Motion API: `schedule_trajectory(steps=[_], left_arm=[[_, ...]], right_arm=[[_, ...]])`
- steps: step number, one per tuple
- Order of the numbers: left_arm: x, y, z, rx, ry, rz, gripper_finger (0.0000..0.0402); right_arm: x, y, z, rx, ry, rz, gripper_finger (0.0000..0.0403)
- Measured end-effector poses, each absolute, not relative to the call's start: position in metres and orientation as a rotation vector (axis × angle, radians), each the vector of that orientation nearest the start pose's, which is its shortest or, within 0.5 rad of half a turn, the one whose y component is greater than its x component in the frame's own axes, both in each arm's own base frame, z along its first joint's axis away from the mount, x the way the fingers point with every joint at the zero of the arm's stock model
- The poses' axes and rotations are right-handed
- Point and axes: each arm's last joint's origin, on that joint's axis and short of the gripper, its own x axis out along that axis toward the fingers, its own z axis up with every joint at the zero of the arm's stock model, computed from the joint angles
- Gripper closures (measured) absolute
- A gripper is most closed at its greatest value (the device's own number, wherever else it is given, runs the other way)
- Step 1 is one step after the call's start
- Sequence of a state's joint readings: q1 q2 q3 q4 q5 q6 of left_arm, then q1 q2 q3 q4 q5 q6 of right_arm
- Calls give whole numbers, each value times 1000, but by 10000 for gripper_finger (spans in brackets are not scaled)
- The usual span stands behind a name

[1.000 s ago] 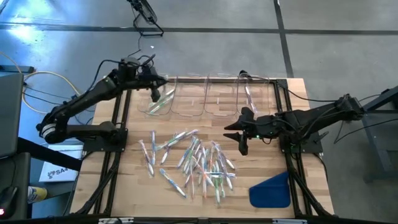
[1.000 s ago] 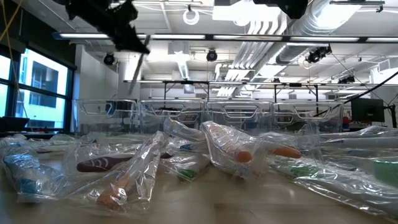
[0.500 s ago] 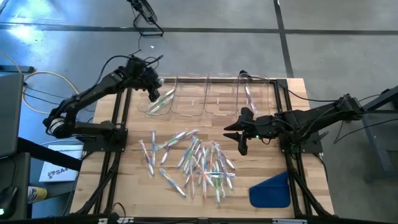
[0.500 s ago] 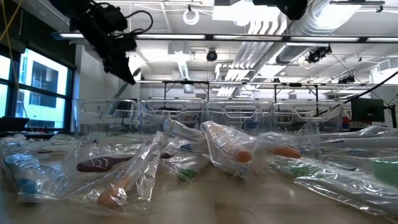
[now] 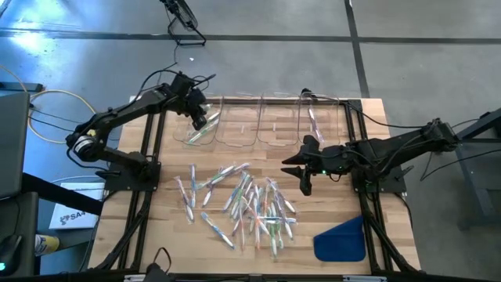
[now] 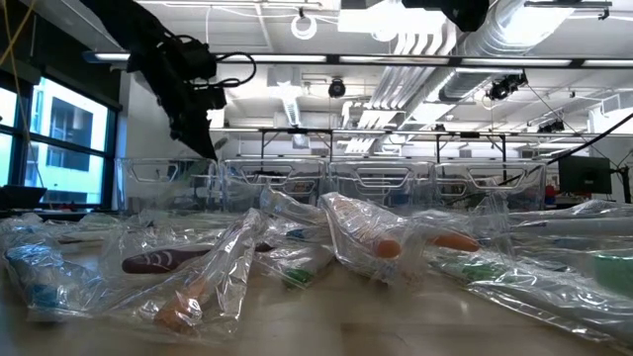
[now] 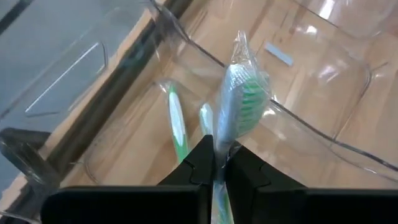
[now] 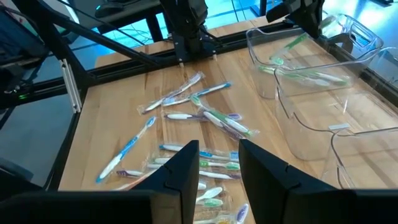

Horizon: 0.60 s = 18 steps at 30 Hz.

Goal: Pick & Place Toothbrushes
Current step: Put the green toothbrush into the left transparent bin, then put the violet toothbrush into the right transparent bin

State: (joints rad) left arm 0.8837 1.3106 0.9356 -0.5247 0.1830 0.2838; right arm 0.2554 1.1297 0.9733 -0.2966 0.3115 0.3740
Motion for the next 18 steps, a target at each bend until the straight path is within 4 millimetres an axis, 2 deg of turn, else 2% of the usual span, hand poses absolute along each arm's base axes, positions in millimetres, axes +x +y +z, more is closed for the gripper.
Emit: schedule_trajectory(steps=[5,14,18], left_arm=[[169,200,249,-215,881,589,355],[169,201,249,-209,889,604,268],[169,201,249,-199,885,606,247]], right_arm=[[239,53,322,241,418,-135,296],[239,53,321,240,420,-135,296],[239,53,321,240,420,-135,296]])
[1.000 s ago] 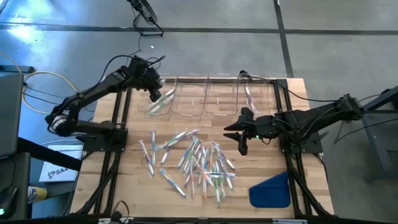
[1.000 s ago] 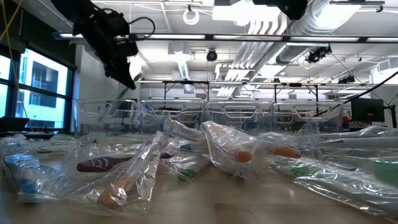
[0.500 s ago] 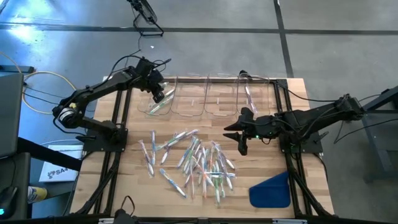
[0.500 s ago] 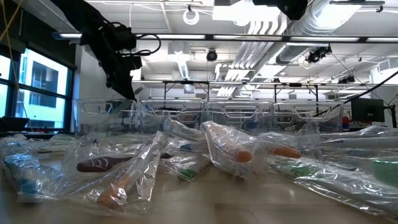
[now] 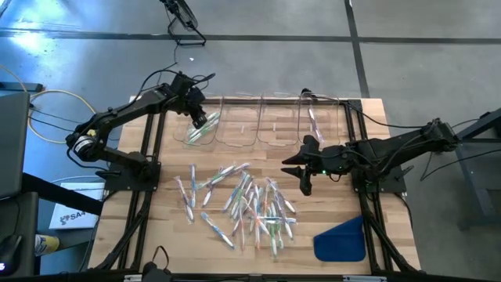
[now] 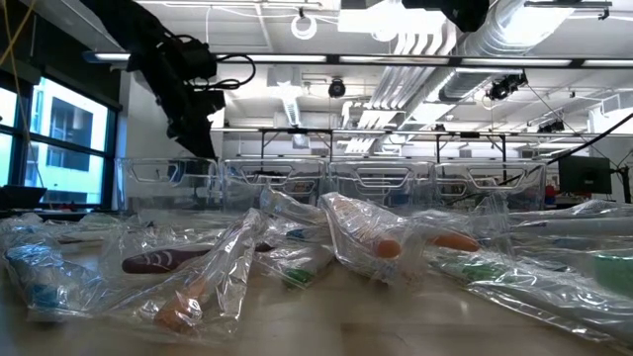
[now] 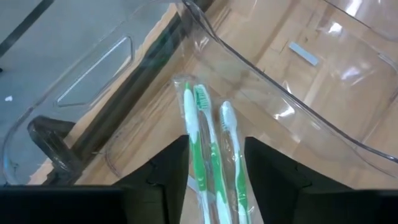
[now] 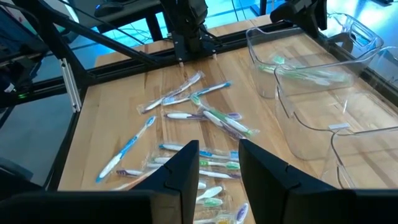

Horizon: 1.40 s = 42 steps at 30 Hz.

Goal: Pick & Place Toothbrushes
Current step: Put the violet toothbrush into the right transparent bin

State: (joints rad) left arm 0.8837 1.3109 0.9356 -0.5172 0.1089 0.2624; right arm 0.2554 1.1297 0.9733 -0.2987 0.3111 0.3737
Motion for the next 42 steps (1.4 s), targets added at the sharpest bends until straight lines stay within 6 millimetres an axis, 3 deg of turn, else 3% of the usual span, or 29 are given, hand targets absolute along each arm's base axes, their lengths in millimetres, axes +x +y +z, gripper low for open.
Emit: schedule_trajectory(steps=[10,19,28,35,42], left_arm=[[169,200,249,-201,889,587,242],[172,190,259,-69,882,523,242],[194,128,300,231,594,408,242],[183,80,324,380,435,290,242],[169,39,332,463,301,132,242]], right_arm=[[239,53,321,240,421,-135,296],[239,53,321,239,421,-138,296],[239,53,321,236,421,-138,296],[238,53,321,235,424,-139,296],[238,53,321,190,428,-130,296]])
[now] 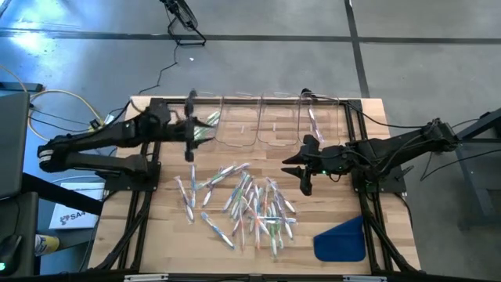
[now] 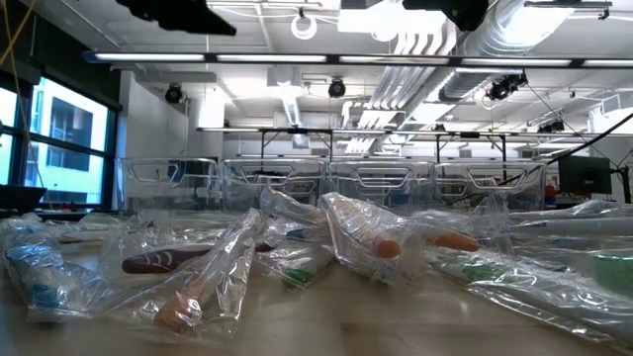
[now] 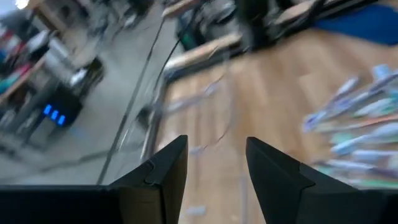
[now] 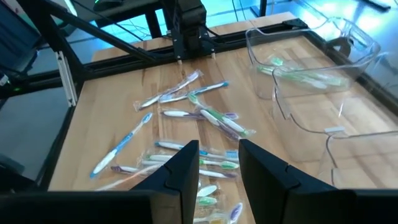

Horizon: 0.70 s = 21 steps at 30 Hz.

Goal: Pick & Place Toothbrushes
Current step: Put the violet toothbrush into the right transparent bin

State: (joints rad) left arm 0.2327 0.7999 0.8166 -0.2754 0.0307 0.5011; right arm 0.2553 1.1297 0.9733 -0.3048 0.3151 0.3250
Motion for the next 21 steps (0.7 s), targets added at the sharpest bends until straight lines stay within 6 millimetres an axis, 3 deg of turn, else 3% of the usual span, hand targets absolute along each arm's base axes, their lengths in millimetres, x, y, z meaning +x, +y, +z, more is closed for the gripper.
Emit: schedule_trajectory(steps=[9,21], left_arm=[[172,-2,328,577,161,-9,242],[169,-35,330,623,96,-121,242]], right_arm=[[238,53,321,174,426,-130,296],[238,53,321,175,426,-130,296]])
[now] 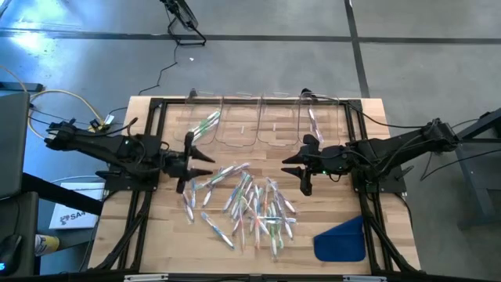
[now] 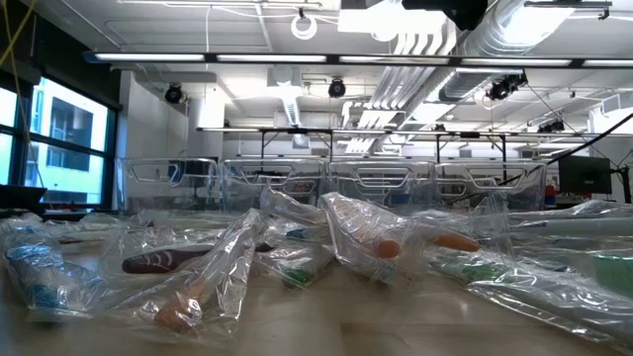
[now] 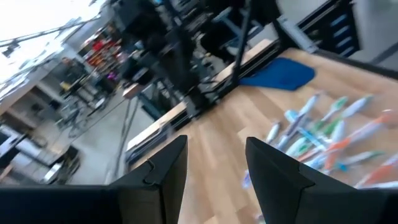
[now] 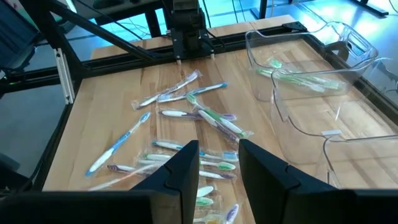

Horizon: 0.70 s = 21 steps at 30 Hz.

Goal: Pick & Place Toothbrushes
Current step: Put the violet toothbrush into the right transparent bin

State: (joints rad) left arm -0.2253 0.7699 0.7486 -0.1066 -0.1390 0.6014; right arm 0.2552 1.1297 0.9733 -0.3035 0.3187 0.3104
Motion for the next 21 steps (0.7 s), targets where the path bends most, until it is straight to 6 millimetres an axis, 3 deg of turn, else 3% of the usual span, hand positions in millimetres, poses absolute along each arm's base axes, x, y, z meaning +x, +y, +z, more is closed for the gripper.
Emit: schedule_trajectory(steps=[14,21], left_arm=[[171,-41,327,625,106,-157,242],[178,-43,320,600,152,-177,242]], right_arm=[[239,53,321,210,425,-138,296],[249,56,309,275,466,-165,296]])
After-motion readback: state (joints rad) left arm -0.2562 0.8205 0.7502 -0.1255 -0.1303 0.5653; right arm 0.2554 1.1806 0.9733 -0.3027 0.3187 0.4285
